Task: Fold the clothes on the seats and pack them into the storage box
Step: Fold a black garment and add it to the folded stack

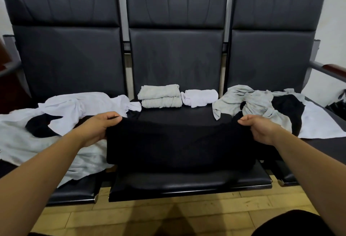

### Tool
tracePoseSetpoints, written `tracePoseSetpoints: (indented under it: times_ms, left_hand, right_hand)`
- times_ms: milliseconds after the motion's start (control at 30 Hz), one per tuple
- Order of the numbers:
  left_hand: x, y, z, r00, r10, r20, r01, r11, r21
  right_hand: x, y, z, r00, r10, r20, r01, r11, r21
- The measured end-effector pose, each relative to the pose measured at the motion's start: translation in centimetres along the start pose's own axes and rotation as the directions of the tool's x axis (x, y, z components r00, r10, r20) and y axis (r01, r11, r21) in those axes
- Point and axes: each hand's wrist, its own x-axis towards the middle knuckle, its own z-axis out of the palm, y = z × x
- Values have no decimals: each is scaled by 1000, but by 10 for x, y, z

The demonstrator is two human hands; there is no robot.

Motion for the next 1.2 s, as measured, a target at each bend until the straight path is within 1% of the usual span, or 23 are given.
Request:
tracePoseSetpoints:
  times_ms: [67,133,233,300,367,433,500,600,633,700,733,767,800,833,900,933,967,1033,1100,1133,1200]
  left_hand:
    - [16,-5,6,989,36,-147,-32,999,32]
    - [34,-14,12,955,58,-291,-34,995,90]
    - [59,-28,19,892,85,-444,31,968,248]
    - [71,-34,21,858,136,-495,54,935,351]
    - [79,-35,24,828,188,-528,53,911,409]
    - [89,-39,24,812,194,-550,62,909,413]
    - [96,-44,26,816,166,-553,108,897,429]
    - [101,-50,31,846,100,-523,212,838,503]
    - [101,-50,32,849,70,-524,242,830,502]
    - [103,-52,28,854,-3,-520,289,834,470]
    - [103,-53,25,864,-47,-502,305,842,446]
    - [100,-54,22,874,-88,-478,317,848,424]
    - [97,-54,22,882,-115,-457,329,845,421]
    - [95,-55,22,886,-125,-446,340,829,443]
    - [86,-54,26,880,-86,-468,365,754,547]
    - [80,-52,29,874,-58,-483,375,713,592]
    - [75,-49,32,875,-64,-479,386,690,613]
    - [64,-43,38,892,-154,-424,407,679,611]
    - [54,-44,44,894,-222,-388,432,652,623]
    - [49,-44,47,894,-226,-386,435,636,637]
    - [40,-42,52,899,-214,-383,427,621,657]
  right_hand:
    - [17,6,2,990,-8,-140,7,1000,-5]
    - [31,13,8,965,-21,-261,15,1000,-24]
    - [55,28,18,914,-70,-399,32,994,-101]
    - [67,34,23,882,-146,-448,54,976,-212]
    - [76,35,27,850,-238,-471,100,949,-299]
    - [82,32,30,814,-314,-489,147,925,-350]
    - [83,30,35,791,-368,-489,156,894,-421]
    - [85,35,43,803,-418,-425,94,793,-602]
    - [83,37,46,798,-449,-402,75,736,-673]
    - [79,38,57,761,-550,-344,60,587,-807]
    - [75,37,67,735,-610,-297,96,527,-844]
    - [70,35,79,713,-664,-226,167,474,-865]
    - [64,34,91,706,-694,-137,253,428,-868]
    - [57,34,104,716,-697,-40,334,392,-857]
    - [45,41,129,745,-649,155,464,336,-820]
    - [39,46,142,759,-608,233,499,314,-807]
    - [34,51,153,779,-557,287,513,303,-803]
    - [25,61,170,823,-443,355,503,277,-819]
    - [19,71,177,854,-338,395,478,214,-852]
    - [17,74,177,863,-298,408,469,175,-865]
    - [13,76,172,868,-266,419,465,139,-874]
